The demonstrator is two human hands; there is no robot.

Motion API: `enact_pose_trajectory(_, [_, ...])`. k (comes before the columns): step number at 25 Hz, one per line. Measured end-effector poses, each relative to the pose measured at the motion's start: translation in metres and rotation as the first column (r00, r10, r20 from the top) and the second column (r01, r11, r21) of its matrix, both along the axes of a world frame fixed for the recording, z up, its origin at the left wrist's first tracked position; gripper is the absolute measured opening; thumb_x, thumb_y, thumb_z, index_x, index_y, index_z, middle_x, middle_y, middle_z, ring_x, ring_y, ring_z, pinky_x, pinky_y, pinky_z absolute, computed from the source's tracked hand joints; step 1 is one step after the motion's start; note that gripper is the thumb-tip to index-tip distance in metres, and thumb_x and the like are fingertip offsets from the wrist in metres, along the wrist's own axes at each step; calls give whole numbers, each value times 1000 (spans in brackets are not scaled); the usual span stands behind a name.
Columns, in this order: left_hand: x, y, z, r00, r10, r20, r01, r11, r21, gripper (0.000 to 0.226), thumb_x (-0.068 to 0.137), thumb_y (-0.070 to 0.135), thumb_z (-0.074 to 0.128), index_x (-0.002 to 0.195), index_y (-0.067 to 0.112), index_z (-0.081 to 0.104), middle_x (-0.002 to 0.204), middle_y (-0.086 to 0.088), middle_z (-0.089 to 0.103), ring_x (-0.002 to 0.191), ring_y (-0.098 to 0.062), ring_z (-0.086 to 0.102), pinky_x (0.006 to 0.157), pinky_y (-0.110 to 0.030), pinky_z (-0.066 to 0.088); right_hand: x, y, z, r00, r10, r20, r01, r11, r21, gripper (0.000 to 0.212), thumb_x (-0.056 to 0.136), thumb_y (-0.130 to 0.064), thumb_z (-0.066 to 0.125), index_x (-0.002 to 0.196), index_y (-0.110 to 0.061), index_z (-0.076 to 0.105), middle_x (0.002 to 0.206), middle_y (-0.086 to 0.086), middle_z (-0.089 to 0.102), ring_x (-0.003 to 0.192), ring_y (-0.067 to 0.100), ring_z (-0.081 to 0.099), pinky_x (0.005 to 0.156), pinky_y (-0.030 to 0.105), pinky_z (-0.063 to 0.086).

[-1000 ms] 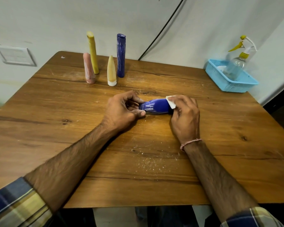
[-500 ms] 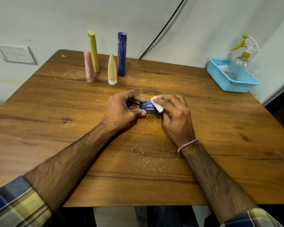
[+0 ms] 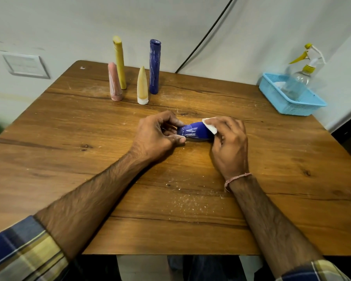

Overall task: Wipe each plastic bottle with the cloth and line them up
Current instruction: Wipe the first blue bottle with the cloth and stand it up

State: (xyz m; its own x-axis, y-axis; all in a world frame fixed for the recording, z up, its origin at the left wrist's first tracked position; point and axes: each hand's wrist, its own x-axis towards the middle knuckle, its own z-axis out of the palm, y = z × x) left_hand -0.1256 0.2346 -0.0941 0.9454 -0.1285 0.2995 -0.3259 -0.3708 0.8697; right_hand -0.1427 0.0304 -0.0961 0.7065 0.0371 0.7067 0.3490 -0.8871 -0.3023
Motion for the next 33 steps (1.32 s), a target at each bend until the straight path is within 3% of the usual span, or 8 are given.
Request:
enact_pose_trajectory(5, [-3, -2, -1, 1000, 14, 9, -14, 999, -49, 37, 69, 16, 92, 100, 19, 72, 90, 4, 74, 79, -7, 72, 71, -26, 63, -8, 22, -3, 977, 212, -28, -213, 964, -160, 40, 84, 7, 60, 120, -10, 68, 116, 6, 64, 108, 22, 51, 91, 30, 45])
enact_pose_trajectory(9, [-6, -4, 3, 1000, 11, 2, -11, 1000, -17, 39, 71, 19, 90, 104, 24, 68, 95, 9, 70, 84, -3, 70, 74, -18, 60, -3, 9, -1, 999, 23, 31, -22, 999, -34, 39, 84, 4, 54, 117, -12, 69, 113, 5, 64, 103, 22, 52, 84, 44, 48])
enact_pose_trajectory(13, [-6, -5, 3, 1000, 5, -19, -6, 999, -54, 37, 73, 22, 89, 104, 20, 70, 92, 7, 73, 81, -3, 71, 71, -20, 61, -9, 24, -6, 969, 248, -5, -246, 958, -148, 42, 82, 8, 65, 120, -10, 69, 115, 6, 64, 104, 22, 52, 89, 34, 47])
enact_pose_trajectory(17, [-5, -6, 2, 999, 33, -14, -33, 999, -18, 39, 74, 23, 89, 107, 21, 70, 99, 7, 73, 85, -4, 71, 74, -22, 62, -1, 10, -3, 997, 67, 41, -65, 997, -32, 40, 83, 6, 57, 116, -10, 70, 111, 5, 66, 100, 22, 54, 83, 43, 48])
enact_pose_trajectory(21, [-5, -5, 2, 999, 34, -12, -35, 998, -54, 36, 73, 27, 90, 103, 21, 72, 93, 7, 74, 82, -5, 72, 72, -28, 64, -9, 22, -6, 970, 242, -9, -241, 962, -132, 41, 83, 8, 63, 119, -10, 69, 114, 5, 66, 102, 22, 55, 87, 35, 48])
enact_pose_trajectory(25, [-4, -5, 0, 998, 51, -19, -52, 998, -42, 36, 74, 24, 89, 106, 22, 73, 95, 7, 74, 85, -4, 72, 73, -28, 64, -3, 11, -3, 998, 62, 19, -61, 997, -42, 37, 84, 2, 54, 116, -11, 71, 112, 5, 67, 101, 22, 55, 85, 44, 47])
enact_pose_trajectory(30, [-5, -5, 1, 999, 1, -44, -5, 996, -87, 39, 73, 22, 90, 108, 21, 73, 94, 7, 75, 82, -3, 73, 71, -24, 63, -10, 24, -4, 974, 226, -31, -228, 963, -142, 40, 83, 4, 61, 120, -10, 69, 116, 5, 66, 102, 23, 55, 87, 39, 47])
enact_pose_trajectory(33, [-3, -4, 0, 999, 6, -49, -8, 999, -42, 40, 75, 18, 89, 111, 22, 72, 98, 7, 74, 86, -4, 72, 76, -28, 64, -5, 14, -3, 997, 82, 6, -81, 996, -46, 38, 82, 5, 59, 114, -11, 71, 112, 5, 68, 100, 24, 57, 88, 41, 47])
